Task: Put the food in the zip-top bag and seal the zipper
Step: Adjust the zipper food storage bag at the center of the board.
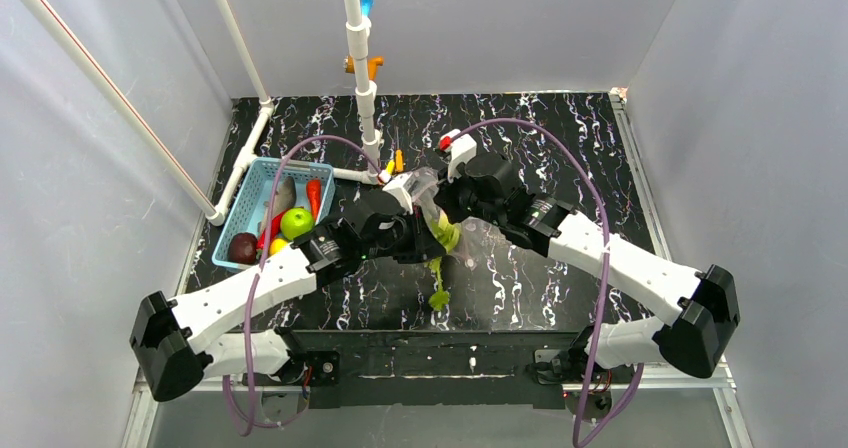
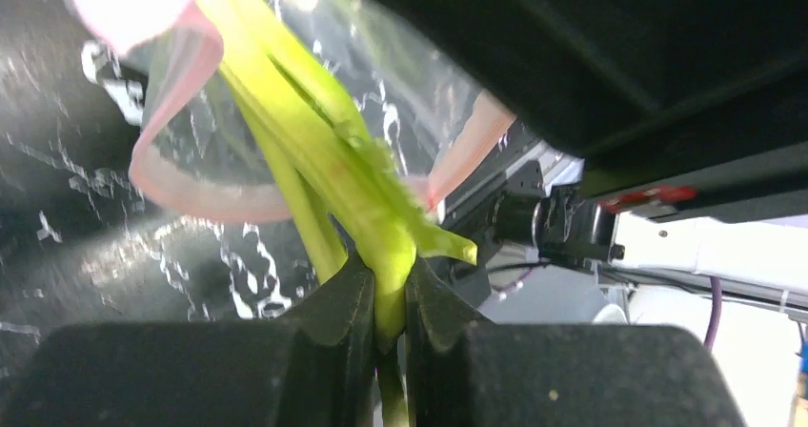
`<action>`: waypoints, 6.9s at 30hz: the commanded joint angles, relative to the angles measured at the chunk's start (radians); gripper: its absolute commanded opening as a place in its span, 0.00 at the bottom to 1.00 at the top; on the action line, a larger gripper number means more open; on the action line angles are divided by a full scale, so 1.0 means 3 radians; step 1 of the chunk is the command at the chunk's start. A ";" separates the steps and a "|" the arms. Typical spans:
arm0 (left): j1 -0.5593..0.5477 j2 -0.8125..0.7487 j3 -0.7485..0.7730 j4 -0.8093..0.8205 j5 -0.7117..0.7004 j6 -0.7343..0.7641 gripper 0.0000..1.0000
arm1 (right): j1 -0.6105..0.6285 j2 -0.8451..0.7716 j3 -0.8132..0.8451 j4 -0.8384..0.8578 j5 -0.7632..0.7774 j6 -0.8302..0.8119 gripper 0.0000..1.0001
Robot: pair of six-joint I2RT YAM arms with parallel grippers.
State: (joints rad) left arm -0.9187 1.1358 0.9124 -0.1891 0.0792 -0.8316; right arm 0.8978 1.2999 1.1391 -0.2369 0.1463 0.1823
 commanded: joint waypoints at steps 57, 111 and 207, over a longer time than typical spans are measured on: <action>0.0258 -0.0115 0.1667 0.0098 0.1504 -0.0187 0.00 | -0.0410 0.0266 0.1829 -0.1468 -0.1091 0.1330 0.01; 0.0742 0.0029 -0.0338 0.1024 0.0692 -0.1349 0.00 | -0.1278 0.0259 0.0645 -0.0212 -0.2559 0.2194 0.01; 0.0764 -0.0440 0.0391 -0.0073 -0.0621 -0.1354 0.00 | 0.1272 -0.1394 -0.1356 0.1122 0.1632 -0.1260 0.17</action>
State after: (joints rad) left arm -0.6930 1.0488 1.0237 -0.2021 -0.0655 -1.2402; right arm 1.2751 0.9125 0.6884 -0.0171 0.5369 -0.1922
